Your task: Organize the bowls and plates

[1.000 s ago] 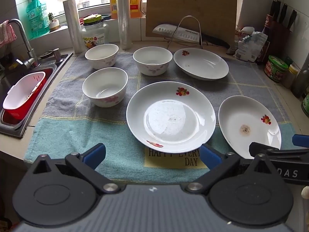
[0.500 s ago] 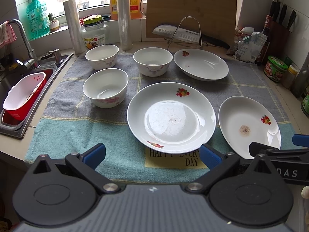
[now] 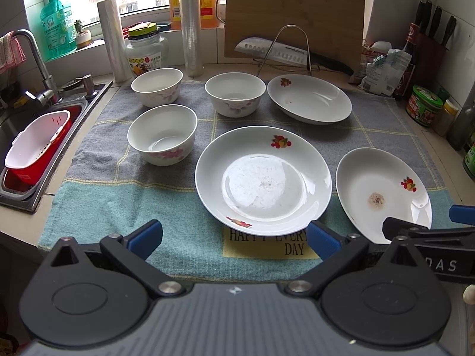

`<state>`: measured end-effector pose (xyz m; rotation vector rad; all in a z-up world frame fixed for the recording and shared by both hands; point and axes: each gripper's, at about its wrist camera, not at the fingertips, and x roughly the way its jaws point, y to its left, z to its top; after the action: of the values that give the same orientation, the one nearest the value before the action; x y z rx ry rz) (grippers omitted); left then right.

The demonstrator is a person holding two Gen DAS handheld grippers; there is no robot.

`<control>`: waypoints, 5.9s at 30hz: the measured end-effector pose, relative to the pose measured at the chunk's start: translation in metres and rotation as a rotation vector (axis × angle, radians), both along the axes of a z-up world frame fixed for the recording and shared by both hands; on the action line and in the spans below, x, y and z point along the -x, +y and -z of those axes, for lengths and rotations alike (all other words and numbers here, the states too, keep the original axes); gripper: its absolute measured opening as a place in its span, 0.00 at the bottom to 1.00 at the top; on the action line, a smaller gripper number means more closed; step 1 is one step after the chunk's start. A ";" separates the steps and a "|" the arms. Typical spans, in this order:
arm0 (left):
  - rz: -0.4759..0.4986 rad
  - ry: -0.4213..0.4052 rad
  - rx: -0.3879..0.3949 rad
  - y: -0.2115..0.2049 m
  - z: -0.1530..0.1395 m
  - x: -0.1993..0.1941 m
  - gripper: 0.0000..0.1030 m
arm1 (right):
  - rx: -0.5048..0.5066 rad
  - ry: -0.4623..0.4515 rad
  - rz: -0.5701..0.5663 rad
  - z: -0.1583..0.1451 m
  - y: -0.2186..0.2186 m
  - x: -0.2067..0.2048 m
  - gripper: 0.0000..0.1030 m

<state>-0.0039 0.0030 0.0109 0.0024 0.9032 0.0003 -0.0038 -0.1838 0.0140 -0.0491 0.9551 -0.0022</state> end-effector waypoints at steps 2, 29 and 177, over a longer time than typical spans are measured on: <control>0.000 0.000 0.000 0.000 0.000 0.000 0.99 | -0.003 0.002 -0.001 0.000 -0.003 -0.002 1.00; 0.003 0.001 -0.002 -0.002 0.002 0.000 0.99 | 0.005 0.001 -0.002 0.002 -0.001 -0.003 1.00; 1.015 0.403 -0.011 -0.188 0.085 -0.196 0.76 | -0.073 -0.182 -0.351 0.112 -0.085 -0.005 1.00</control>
<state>0.1917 -0.1849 -0.0746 0.4845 1.2204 -0.9680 0.0009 -0.2687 -0.0976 -0.1463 0.7539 0.3467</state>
